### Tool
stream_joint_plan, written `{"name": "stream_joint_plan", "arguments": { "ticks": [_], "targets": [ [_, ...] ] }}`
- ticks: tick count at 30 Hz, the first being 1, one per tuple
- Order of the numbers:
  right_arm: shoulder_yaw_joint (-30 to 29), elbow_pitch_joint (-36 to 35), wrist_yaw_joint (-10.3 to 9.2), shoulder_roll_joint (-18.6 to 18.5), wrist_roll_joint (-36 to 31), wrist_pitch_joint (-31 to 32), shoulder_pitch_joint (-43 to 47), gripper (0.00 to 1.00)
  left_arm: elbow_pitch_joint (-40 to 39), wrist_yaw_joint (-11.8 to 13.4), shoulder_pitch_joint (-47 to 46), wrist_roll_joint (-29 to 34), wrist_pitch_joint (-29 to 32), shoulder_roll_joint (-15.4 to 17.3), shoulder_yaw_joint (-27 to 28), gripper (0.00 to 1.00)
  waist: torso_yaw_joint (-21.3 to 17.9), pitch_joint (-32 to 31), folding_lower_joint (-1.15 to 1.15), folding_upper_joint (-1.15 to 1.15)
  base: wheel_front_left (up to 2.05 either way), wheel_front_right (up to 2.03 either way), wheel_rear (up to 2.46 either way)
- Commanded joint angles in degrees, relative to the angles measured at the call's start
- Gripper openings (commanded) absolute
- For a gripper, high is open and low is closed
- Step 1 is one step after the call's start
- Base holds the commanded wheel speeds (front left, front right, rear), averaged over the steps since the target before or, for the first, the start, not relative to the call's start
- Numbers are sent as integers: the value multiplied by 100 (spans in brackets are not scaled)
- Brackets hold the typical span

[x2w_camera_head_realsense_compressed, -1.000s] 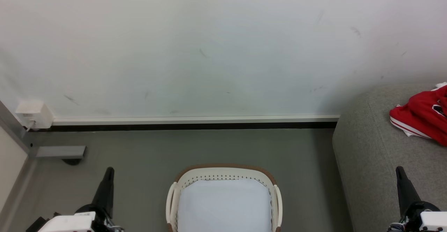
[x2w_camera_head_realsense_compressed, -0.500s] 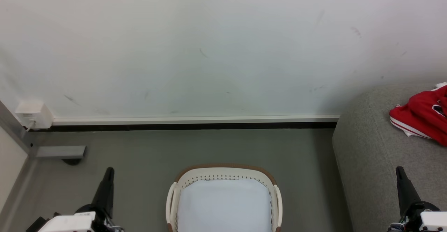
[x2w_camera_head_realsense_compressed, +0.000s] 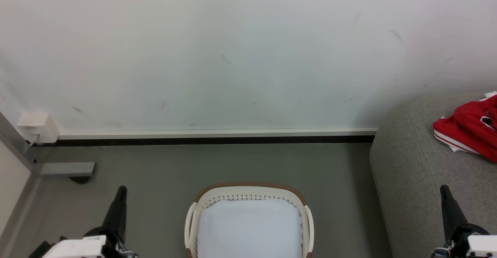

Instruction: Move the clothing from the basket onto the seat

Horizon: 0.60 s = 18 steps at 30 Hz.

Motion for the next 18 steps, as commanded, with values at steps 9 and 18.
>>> {"name": "stream_joint_plan", "arguments": {
  "ticks": [9,18],
  "targets": [
    [-22,-27,-12,-43,11,16,-68,0,-17,-26,-40,-84,25,41,11,0,0,0,0,0,0,0,0],
    [-22,-27,-12,-43,11,16,-68,0,-17,-26,-40,-84,24,41,10,0,0,0,0,0,0,0,0]
  ]
}}
